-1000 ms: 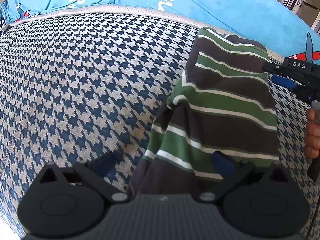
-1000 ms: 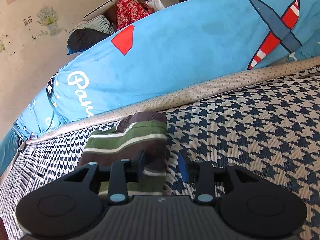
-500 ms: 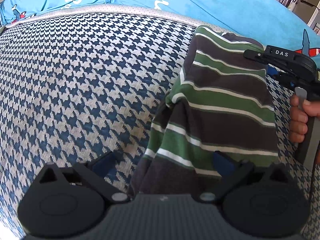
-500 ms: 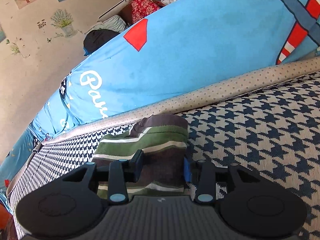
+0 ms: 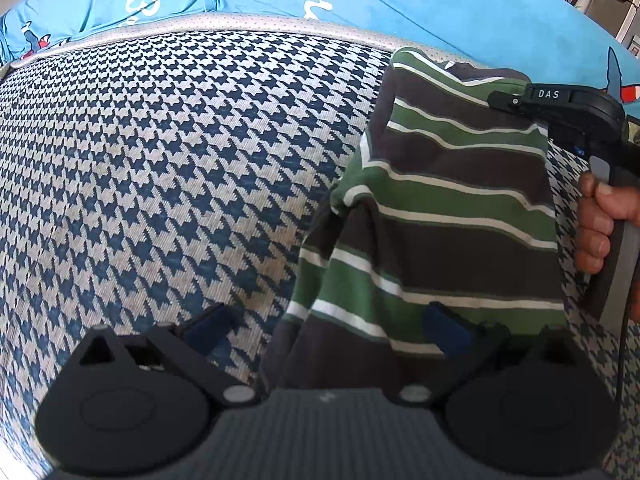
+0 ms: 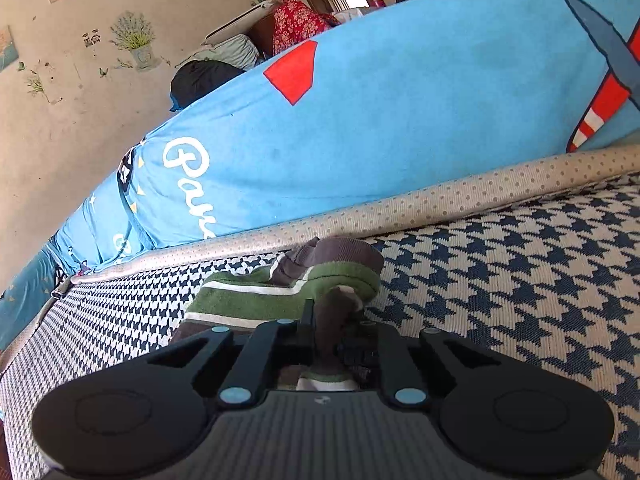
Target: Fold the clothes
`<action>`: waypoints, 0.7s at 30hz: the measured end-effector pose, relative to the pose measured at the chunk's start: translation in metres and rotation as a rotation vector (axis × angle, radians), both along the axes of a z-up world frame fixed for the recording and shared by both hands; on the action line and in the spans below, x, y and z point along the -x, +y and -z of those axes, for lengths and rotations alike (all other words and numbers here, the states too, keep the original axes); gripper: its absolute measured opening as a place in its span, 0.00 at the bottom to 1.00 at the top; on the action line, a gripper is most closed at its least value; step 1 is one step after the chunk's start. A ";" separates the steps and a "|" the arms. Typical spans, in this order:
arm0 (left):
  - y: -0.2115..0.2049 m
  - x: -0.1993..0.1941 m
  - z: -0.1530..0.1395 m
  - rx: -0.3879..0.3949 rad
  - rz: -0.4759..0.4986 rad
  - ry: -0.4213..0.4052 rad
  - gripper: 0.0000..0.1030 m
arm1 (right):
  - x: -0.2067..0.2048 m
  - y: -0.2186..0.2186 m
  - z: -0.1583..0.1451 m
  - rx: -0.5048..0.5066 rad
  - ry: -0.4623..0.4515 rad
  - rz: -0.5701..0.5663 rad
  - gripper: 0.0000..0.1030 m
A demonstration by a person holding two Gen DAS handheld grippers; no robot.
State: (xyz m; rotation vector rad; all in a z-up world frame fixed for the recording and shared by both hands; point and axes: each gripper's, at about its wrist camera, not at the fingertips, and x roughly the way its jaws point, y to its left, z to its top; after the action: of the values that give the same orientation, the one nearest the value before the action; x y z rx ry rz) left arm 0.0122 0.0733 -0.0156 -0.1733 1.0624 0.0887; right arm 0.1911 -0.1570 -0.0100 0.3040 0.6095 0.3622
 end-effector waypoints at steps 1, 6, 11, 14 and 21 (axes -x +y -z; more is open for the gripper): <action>0.000 0.000 0.000 0.002 0.002 -0.003 1.00 | 0.002 0.001 -0.004 0.014 -0.013 0.011 0.08; 0.002 0.003 -0.002 0.005 0.031 -0.017 1.00 | 0.015 -0.002 -0.022 0.091 -0.059 0.088 0.07; -0.016 0.001 -0.007 0.004 0.072 -0.041 1.00 | 0.030 -0.012 -0.038 0.170 -0.107 0.166 0.07; -0.024 0.000 -0.009 -0.001 0.105 -0.057 1.00 | 0.038 -0.029 -0.053 0.189 -0.128 0.243 0.07; -0.033 0.000 -0.014 -0.010 0.154 -0.084 1.00 | 0.063 -0.081 -0.071 0.260 -0.113 0.425 0.07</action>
State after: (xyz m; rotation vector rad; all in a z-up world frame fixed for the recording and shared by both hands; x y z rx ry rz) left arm 0.0120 0.0400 -0.0018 -0.0851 0.9883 -0.0515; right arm 0.1278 -0.2383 0.0606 0.1553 0.4597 -0.1088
